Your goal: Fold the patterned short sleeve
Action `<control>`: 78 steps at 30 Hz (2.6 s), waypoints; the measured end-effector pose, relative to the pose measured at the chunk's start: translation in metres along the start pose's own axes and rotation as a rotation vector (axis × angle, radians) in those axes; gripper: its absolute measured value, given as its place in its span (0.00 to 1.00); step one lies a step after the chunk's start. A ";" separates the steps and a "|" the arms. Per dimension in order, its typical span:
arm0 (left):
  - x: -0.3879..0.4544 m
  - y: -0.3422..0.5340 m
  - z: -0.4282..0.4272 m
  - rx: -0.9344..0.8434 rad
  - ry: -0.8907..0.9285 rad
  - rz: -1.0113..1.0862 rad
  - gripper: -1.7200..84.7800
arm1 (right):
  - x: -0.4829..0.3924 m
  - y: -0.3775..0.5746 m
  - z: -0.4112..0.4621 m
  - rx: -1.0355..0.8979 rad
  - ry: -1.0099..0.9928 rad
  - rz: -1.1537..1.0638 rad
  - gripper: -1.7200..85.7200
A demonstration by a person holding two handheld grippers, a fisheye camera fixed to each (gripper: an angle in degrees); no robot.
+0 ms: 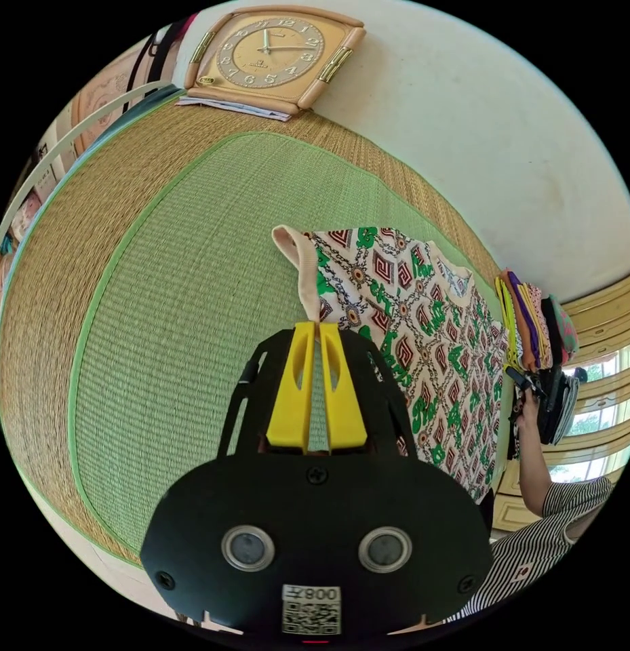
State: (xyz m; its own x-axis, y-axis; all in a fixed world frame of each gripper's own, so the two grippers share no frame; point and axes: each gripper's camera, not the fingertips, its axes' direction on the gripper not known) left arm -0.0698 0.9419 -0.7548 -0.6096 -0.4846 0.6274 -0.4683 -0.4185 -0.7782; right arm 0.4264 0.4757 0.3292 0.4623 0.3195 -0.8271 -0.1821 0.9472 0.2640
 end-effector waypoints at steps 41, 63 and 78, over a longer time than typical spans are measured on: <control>0.161 -0.125 0.104 0.003 0.032 0.309 0.03 | -0.119 -0.167 0.085 0.038 -0.162 -0.203 0.01; 0.208 -0.129 0.148 -0.030 0.143 0.338 0.02 | -0.047 -0.118 0.071 0.077 -0.160 -0.033 0.02; 0.229 -0.135 0.163 -0.057 0.125 0.343 0.02 | -0.115 -0.121 0.066 0.124 -0.097 -0.230 0.01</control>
State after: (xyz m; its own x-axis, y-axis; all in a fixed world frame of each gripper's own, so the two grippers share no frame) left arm -0.0424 0.7622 -0.5017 -0.8094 -0.4898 0.3240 -0.2558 -0.2026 -0.9453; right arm 0.4527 0.3265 0.4251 0.5609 0.0916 -0.8228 0.0417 0.9895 0.1386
